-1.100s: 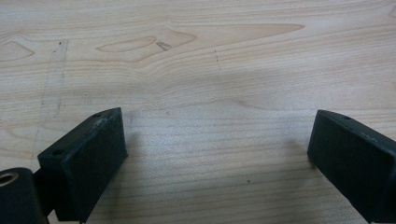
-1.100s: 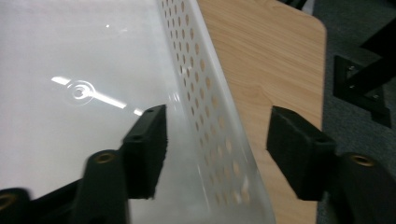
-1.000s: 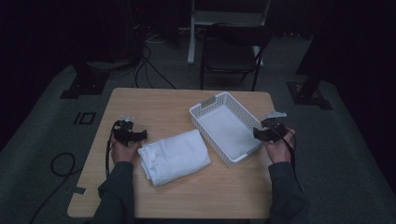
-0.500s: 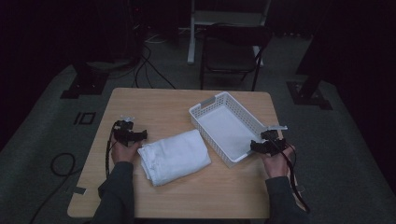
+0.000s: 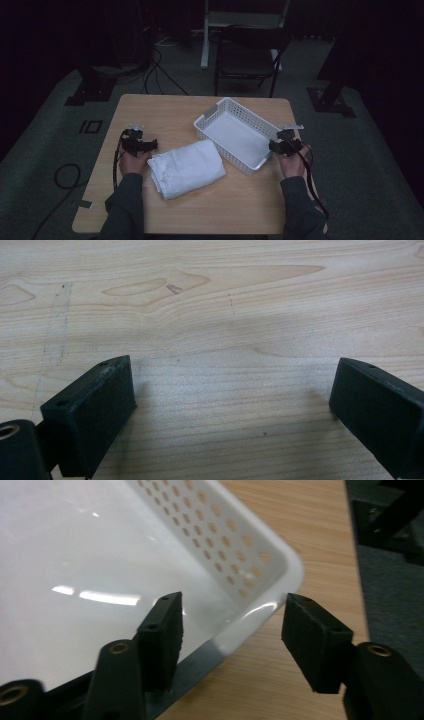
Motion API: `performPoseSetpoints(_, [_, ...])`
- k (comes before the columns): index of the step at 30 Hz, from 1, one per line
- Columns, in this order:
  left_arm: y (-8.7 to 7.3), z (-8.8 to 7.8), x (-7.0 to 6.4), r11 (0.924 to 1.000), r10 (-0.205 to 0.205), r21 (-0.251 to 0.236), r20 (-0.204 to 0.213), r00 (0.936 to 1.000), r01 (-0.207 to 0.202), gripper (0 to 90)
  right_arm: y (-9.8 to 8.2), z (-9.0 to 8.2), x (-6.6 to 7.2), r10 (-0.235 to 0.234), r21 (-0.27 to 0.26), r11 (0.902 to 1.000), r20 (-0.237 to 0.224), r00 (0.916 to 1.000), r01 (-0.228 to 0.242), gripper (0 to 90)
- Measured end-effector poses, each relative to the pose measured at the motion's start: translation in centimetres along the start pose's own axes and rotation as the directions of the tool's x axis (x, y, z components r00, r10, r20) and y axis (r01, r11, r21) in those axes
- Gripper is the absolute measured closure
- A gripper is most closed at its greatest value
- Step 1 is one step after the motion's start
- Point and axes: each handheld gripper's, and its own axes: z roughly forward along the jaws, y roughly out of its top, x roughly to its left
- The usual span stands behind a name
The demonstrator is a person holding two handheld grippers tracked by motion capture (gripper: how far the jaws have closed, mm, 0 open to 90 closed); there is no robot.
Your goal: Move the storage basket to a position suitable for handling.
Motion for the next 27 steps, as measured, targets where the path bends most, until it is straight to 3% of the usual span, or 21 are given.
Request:
performPoseSetpoints(4, [0.0,0.0,0.0,1.0,0.0,0.0,0.0,1.0,0.0,3.9,-1.2,-1.2,1.3,-0.015,-0.014,0.9998,-0.003,0.9999,0.015,30.7])
performPoseSetpoints(9, [0.0,0.0,0.0,1.0,0.004,-0.003,0.005,1.0,-0.004,4.8,-2.5,-2.4,2.8,-0.04,-0.002,0.9992,-0.032,0.9987,0.04,31.0])
performPoseSetpoints(13, [-0.1,-0.1,-0.1,0.9999,0.014,-0.008,0.014,0.9998,-0.014,6.9,-2.5,-2.4,3.1,-0.048,0.008,0.9988,-0.021,0.9986,0.048,31.8])
performPoseSetpoints(16, [-0.1,-0.2,-0.1,0.9993,0.029,-0.024,0.03,0.9992,-0.028,13.5,-2.0,-1.8,2.9,-0.055,0.009,0.9985,-0.002,0.9985,0.055,35.9])
performPoseSetpoints(19, [-0.1,-0.2,-0.1,0.9992,0.031,-0.025,0.033,0.999,-0.03,14.5,-1.1,-1.0,2.7,-0.067,0.009,0.9977,0.011,0.9977,0.067,41.6])
performPoseSetpoints(23, [-0.1,-0.2,-0.1,0.999,0.035,-0.027,0.037,0.9987,-0.034,15.0,0.7,0.4,2.1,-0.083,0.011,0.9965,0.002,0.9965,0.083,47.8])
performPoseSetpoints(27, [-0.1,-0.3,-0.2,0.998,0.052,-0.04,0.053,0.9973,-0.05,21.5,2.1,1.8,1.6,-0.089,0.003,0.9961,-0.012,0.996,0.089,53.4])
